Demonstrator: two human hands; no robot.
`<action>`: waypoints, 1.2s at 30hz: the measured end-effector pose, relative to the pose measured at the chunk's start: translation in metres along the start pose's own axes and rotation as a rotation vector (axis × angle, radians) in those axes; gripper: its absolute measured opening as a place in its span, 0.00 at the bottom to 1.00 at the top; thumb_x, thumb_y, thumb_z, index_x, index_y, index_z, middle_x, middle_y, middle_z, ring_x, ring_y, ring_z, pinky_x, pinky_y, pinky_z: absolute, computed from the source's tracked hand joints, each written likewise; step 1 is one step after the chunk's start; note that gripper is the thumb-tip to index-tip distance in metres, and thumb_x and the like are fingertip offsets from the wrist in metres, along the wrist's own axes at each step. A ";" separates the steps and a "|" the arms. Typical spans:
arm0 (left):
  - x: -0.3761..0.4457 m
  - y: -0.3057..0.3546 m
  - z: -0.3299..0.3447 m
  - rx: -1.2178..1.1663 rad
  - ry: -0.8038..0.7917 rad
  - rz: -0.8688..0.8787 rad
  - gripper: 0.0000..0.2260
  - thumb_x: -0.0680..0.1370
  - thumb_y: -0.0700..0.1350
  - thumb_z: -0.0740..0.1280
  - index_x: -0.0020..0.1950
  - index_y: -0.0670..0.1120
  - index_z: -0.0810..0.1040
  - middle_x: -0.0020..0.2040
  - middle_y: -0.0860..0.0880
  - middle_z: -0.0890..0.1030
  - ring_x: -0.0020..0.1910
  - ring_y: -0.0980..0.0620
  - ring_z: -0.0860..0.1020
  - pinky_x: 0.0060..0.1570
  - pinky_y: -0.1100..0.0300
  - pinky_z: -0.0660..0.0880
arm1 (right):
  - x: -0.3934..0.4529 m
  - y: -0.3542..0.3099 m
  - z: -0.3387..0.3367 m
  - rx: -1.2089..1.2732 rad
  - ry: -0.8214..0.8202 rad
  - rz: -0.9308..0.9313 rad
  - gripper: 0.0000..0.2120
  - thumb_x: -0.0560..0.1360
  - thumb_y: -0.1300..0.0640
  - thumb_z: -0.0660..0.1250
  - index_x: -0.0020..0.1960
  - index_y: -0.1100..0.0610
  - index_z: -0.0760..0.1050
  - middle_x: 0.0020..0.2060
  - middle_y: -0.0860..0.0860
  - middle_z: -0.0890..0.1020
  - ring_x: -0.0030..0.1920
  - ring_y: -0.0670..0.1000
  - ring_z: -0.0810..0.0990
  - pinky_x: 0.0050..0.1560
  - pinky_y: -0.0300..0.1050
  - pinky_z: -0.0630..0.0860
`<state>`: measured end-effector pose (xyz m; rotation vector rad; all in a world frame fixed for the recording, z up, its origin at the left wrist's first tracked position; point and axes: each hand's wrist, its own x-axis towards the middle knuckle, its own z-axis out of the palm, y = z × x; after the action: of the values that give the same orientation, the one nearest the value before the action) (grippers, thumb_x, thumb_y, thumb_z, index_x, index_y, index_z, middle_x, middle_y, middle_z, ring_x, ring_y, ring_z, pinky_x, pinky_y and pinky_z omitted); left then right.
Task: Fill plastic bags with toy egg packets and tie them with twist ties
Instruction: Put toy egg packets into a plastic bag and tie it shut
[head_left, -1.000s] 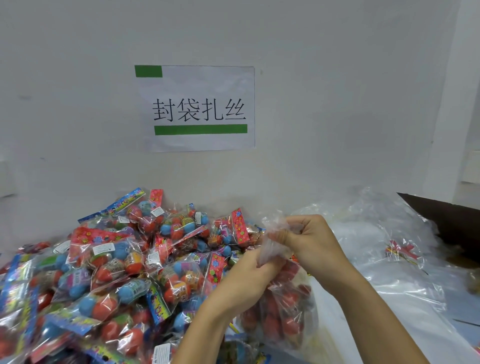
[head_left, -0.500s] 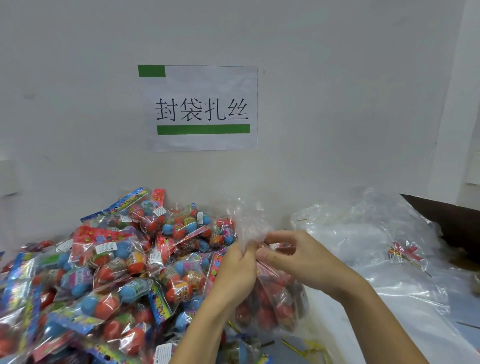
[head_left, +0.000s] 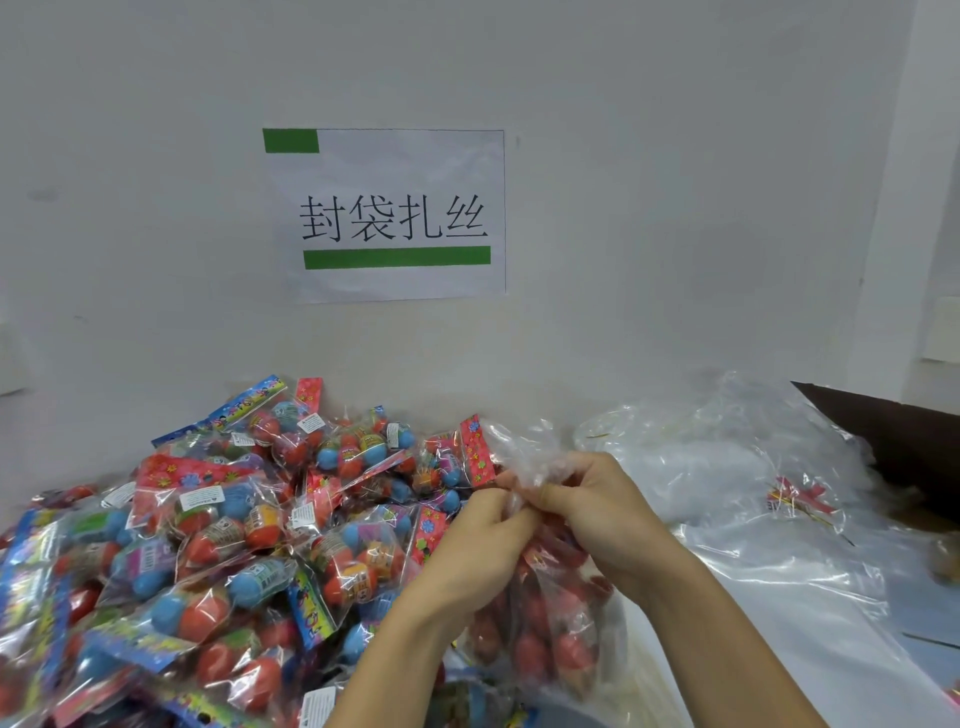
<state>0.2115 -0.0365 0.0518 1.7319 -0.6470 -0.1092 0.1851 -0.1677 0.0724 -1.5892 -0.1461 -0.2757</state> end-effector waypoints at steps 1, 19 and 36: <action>0.000 0.000 -0.001 -0.069 -0.006 -0.008 0.14 0.82 0.39 0.62 0.41 0.41 0.84 0.40 0.44 0.85 0.39 0.49 0.82 0.38 0.50 0.77 | 0.000 -0.001 0.000 0.019 0.016 0.001 0.06 0.76 0.69 0.68 0.45 0.74 0.80 0.35 0.70 0.80 0.29 0.53 0.75 0.28 0.39 0.68; 0.000 0.003 0.001 -0.320 -0.005 -0.115 0.19 0.82 0.47 0.62 0.32 0.49 0.81 0.31 0.47 0.77 0.33 0.51 0.76 0.37 0.63 0.74 | 0.003 0.002 -0.009 0.191 0.023 0.037 0.12 0.77 0.65 0.68 0.38 0.73 0.78 0.32 0.63 0.77 0.38 0.59 0.78 0.39 0.48 0.78; 0.002 0.000 0.014 0.465 0.149 0.180 0.15 0.84 0.39 0.52 0.59 0.43 0.78 0.55 0.46 0.79 0.56 0.47 0.77 0.57 0.47 0.75 | -0.005 -0.013 -0.005 -0.185 0.105 0.107 0.11 0.74 0.54 0.75 0.42 0.63 0.82 0.32 0.49 0.85 0.30 0.41 0.82 0.26 0.31 0.71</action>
<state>0.2080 -0.0495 0.0488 2.0900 -0.7543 0.3163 0.1768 -0.1715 0.0837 -1.7553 0.0464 -0.2953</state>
